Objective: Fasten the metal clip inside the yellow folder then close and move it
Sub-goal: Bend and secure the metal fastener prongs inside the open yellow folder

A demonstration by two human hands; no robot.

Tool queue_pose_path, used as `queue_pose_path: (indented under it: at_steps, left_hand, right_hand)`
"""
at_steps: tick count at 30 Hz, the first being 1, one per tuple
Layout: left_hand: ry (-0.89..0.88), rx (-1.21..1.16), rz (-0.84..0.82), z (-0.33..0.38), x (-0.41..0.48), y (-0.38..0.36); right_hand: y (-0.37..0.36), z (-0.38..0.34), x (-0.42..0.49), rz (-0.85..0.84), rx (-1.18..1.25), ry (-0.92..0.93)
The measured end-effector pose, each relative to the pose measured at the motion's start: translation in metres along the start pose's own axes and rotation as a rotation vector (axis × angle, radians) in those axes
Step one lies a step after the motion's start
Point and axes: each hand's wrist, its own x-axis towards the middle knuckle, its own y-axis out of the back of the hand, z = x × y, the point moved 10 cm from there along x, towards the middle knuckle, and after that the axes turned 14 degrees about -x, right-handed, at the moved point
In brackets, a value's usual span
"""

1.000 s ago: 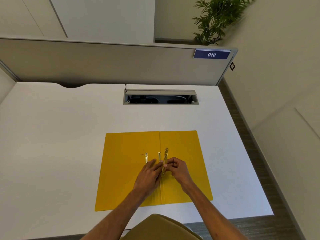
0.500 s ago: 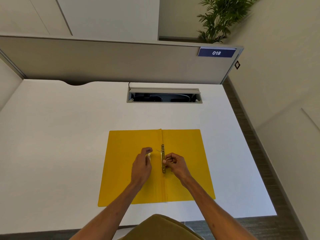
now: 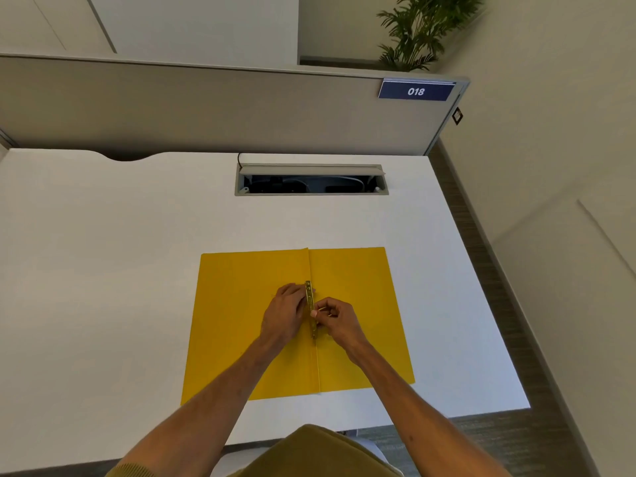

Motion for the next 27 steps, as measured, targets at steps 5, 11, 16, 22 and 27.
queue_pose_path:
  at_steps: [5,11,16,22,27]
  left_hand:
    - [0.034,0.076,-0.002,-0.001,0.001,0.001]
    - [0.045,0.136,-0.025,0.000,0.003,-0.001]
    - [0.036,0.176,-0.034,0.000,0.005,-0.002]
    - [0.014,0.147,-0.021,-0.001,0.002,-0.003]
    - [-0.006,-0.091,0.039,-0.006,-0.010,0.004]
  right_hand:
    - [0.001,0.004,0.001,-0.004,-0.011,-0.021]
    - [0.002,0.003,0.004,-0.017,-0.003,-0.017]
    - [0.002,0.008,0.004,-0.023,0.014,-0.034]
    - [0.000,0.015,0.006,-0.026,0.013,-0.076]
    - [-0.001,0.012,0.011,-0.005,-0.051,-0.093]
